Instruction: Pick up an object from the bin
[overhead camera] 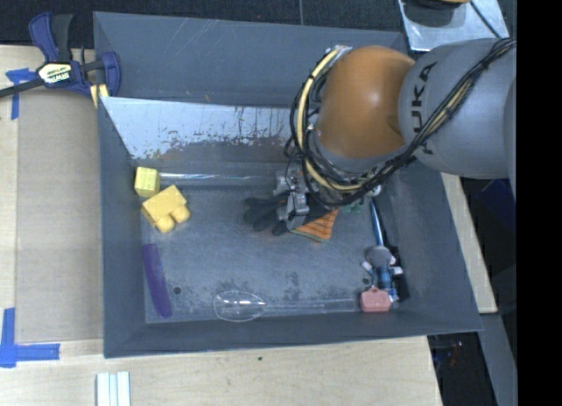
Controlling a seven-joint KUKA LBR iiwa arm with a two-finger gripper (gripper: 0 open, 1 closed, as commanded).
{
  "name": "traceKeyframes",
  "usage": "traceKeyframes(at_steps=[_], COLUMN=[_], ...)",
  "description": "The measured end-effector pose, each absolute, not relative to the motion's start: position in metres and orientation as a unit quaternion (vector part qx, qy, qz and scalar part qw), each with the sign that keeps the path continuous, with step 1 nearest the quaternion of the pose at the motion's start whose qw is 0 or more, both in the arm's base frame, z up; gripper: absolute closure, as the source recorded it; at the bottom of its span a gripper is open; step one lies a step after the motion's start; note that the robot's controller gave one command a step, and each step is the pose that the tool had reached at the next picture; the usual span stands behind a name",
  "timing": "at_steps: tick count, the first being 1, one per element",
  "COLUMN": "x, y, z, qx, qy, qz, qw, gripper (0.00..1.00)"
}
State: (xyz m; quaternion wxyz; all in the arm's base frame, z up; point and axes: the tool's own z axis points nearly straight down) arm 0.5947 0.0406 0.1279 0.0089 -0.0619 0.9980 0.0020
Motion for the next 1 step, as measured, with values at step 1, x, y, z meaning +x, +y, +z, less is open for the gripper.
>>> traceKeyframes(at_steps=[1], x=[0.5957], y=[0.0405], z=[0.1640], qx=[-0.062], qy=[0.998], qz=[0.002], qw=[0.011], gripper=[1.00])
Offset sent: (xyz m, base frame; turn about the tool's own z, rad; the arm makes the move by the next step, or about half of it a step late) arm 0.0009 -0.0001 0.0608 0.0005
